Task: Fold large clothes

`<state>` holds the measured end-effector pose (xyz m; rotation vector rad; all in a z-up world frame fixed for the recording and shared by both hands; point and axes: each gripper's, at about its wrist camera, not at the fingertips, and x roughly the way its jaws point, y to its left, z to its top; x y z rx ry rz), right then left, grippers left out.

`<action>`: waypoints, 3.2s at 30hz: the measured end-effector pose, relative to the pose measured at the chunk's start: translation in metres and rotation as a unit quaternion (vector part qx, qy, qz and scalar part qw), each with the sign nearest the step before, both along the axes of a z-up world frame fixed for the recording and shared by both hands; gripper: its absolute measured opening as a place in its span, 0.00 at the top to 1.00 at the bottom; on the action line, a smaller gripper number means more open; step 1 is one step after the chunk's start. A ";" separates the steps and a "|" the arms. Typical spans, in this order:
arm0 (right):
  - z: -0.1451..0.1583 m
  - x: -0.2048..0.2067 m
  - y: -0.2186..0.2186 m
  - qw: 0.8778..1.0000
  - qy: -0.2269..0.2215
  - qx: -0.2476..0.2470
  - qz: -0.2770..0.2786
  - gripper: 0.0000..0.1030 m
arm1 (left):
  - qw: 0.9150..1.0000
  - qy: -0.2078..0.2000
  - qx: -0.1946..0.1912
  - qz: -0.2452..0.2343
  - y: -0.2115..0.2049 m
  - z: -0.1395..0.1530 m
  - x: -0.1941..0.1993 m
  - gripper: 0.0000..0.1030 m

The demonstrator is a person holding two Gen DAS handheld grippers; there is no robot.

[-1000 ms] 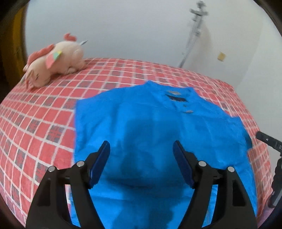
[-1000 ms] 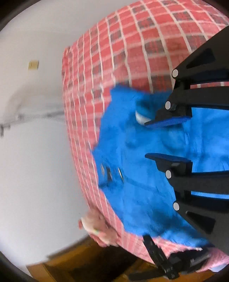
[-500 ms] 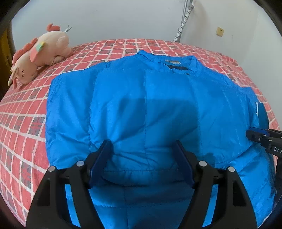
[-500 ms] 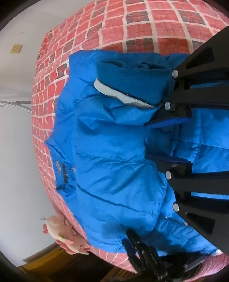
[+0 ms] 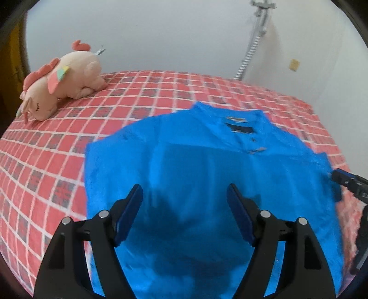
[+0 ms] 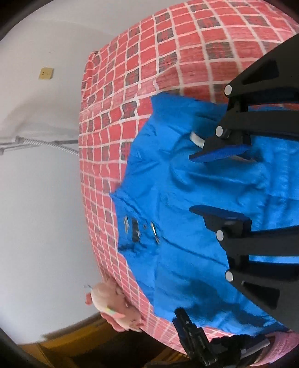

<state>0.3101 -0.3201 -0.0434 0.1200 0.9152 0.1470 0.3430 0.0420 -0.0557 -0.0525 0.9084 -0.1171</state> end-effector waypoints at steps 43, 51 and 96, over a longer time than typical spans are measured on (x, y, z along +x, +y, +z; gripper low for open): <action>-0.009 -0.098 -0.018 0.997 0.014 0.056 0.055 0.59 | 0.999 0.036 -0.006 -0.039 0.007 0.003 -0.079 0.30; -0.018 -0.224 -0.048 0.997 0.037 0.027 0.064 0.54 | 0.999 0.030 0.030 0.008 0.076 0.010 -0.215 0.18; -0.079 -0.328 -0.043 0.981 0.064 0.151 0.105 0.76 | 0.987 0.091 -0.133 -0.018 0.077 -0.054 -0.338 0.63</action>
